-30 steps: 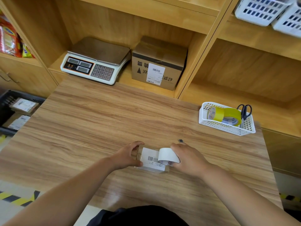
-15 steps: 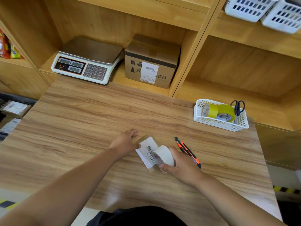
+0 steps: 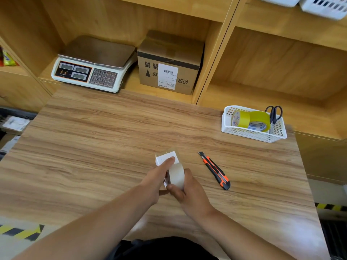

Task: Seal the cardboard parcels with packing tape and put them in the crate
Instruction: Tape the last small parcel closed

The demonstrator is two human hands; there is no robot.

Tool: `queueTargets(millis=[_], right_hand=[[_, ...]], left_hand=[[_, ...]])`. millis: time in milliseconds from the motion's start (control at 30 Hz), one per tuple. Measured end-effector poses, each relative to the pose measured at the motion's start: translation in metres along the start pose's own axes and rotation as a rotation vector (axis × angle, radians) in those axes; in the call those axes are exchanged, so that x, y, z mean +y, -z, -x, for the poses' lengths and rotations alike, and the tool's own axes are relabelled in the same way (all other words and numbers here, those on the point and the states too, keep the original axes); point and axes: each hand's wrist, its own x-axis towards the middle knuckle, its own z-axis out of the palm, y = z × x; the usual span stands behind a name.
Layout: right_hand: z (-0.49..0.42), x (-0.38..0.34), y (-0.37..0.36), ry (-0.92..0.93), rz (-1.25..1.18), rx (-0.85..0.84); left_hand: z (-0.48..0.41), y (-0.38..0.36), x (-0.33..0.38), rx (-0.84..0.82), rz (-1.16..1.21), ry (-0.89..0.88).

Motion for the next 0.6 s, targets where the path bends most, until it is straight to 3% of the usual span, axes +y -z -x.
queueTargets(millis=[367,533,600], right_hand=[[0.007,0.038,0.020,0.061,-0.107,0.138],[-0.009,0.062,0.023,0.262,0.287,-0.104],[-0.014,0.064,0.019,0.196,0.285,-0.147]], left_hand=[[-0.007,-0.011,-0.015,-0.017,-0.081,-0.052],[-0.011,-0.009,-0.020,-0.040,-0.082,-0.069],[-0.010,-0.006,-0.021,-0.076,-0.095,-0.080]])
